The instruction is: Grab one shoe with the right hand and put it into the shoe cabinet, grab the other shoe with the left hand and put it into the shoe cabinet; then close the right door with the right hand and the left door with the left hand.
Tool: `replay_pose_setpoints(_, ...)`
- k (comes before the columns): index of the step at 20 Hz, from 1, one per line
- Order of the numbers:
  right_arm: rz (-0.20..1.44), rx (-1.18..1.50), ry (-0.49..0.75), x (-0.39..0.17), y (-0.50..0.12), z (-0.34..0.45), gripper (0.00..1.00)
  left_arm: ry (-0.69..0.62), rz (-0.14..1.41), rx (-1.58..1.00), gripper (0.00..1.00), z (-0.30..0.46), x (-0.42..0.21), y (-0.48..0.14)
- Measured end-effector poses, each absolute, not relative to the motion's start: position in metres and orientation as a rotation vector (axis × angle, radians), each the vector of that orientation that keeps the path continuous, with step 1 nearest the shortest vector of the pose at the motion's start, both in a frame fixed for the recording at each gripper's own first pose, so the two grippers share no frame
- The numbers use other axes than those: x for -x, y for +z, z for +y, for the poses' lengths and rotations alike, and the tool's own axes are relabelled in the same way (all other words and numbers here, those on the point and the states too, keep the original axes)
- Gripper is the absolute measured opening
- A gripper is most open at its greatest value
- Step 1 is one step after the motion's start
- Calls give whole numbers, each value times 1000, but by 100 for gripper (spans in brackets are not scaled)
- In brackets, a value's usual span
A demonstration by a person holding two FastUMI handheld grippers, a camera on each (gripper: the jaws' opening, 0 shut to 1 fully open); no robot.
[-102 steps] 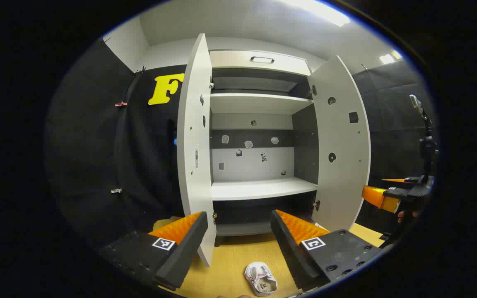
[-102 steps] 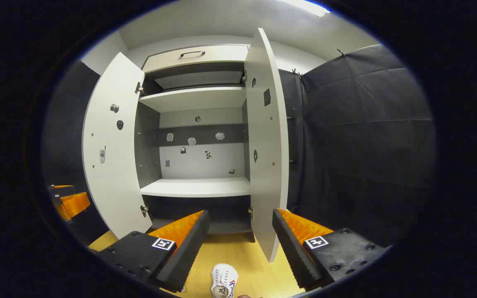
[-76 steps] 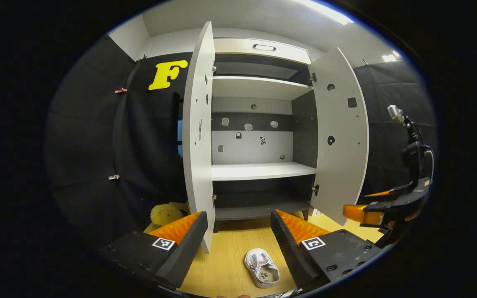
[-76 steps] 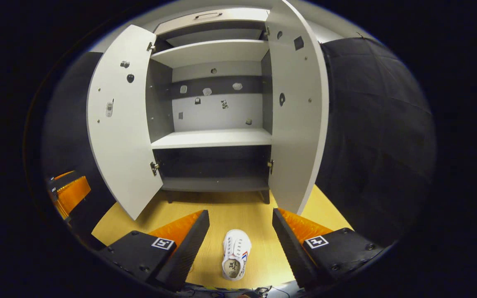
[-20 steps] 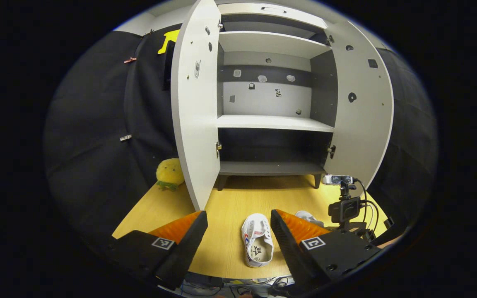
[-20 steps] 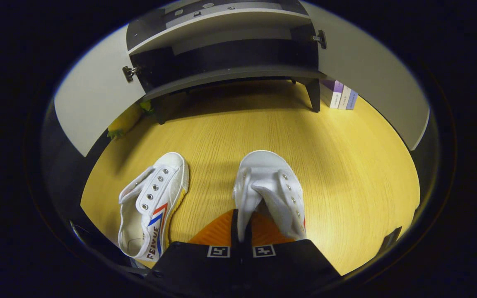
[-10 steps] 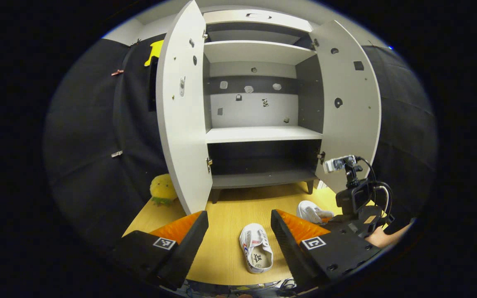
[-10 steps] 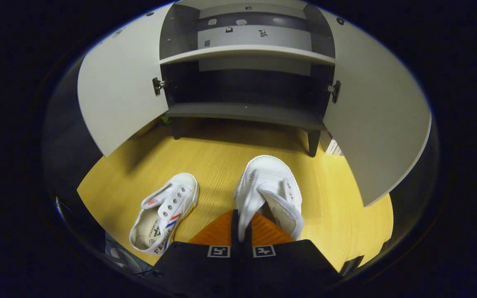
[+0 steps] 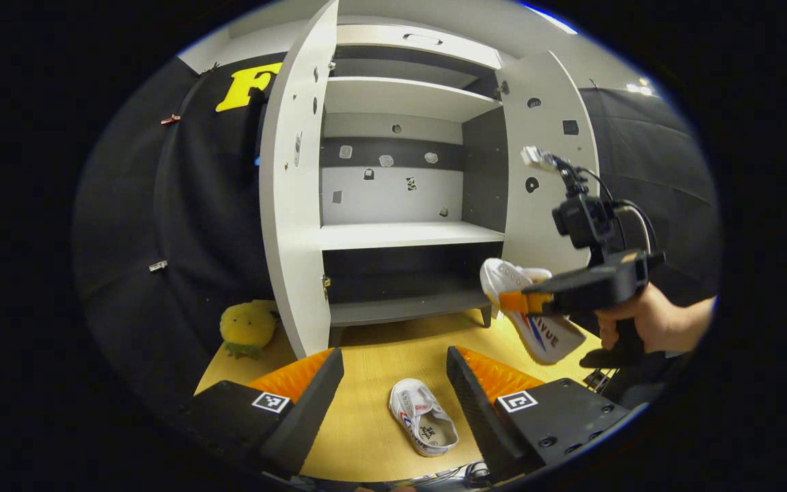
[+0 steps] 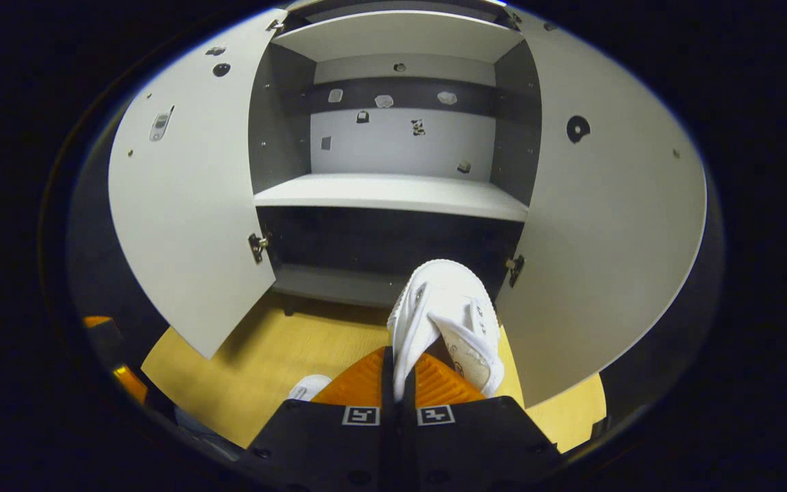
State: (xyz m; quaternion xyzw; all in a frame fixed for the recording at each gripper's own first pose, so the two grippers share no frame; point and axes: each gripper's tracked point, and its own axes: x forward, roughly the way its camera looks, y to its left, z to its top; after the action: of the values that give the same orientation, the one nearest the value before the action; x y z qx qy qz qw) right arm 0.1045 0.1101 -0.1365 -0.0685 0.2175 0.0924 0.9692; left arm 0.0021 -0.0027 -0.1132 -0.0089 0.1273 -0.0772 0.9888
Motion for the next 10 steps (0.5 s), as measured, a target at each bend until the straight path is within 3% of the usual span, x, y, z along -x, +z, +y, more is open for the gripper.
replay_pose_setpoints(10,226,184,210,-204,7,158,5,-121,221,32,94,26,2,-109)
